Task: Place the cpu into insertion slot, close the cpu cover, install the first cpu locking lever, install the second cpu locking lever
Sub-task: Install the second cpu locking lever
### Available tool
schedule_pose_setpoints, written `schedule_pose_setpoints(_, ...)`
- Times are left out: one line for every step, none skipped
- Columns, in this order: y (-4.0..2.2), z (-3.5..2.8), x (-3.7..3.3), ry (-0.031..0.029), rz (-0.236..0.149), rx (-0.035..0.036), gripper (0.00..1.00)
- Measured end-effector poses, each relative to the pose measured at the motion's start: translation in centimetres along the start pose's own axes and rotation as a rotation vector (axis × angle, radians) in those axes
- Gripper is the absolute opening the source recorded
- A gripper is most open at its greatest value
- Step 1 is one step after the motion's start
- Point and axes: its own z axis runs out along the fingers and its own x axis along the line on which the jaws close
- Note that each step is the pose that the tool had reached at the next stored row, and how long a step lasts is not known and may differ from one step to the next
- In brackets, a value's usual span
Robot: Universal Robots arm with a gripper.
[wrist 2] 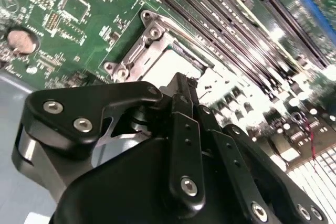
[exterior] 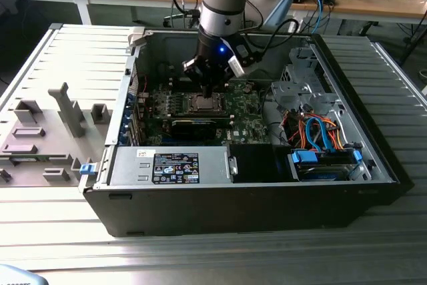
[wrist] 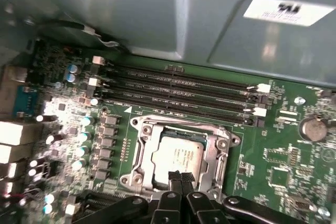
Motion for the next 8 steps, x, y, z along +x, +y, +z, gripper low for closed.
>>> schedule_pose_setpoints(0.03, -0.39, 0.02, -0.0001, 0.0, 0.0001, 0.11)
schedule_pose_setpoints(0.05, -0.7, 0.04, 0.0, 0.0, 0.0002, 0.11)
schedule_pose_setpoints(0.07, -0.96, 0.06, -0.0001, 0.0, 0.0001, 0.11)
schedule_pose_setpoints(0.08, -1.14, 0.07, 0.0, 0.0, 0.0003, 0.11)
schedule_pose_setpoints(0.09, -1.25, 0.07, -0.0002, 0.0, 0.0, 0.11)
schedule_pose_setpoints(0.09, -1.25, 0.07, -0.0003, 0.0, -0.0001, 0.11)
schedule_pose_setpoints(0.08, -1.26, 0.08, -0.0001, 0.0, 0.0002, 0.11)
schedule_pose_setpoints(0.09, -1.27, 0.08, -0.0001, 0.0, 0.0002, 0.11)
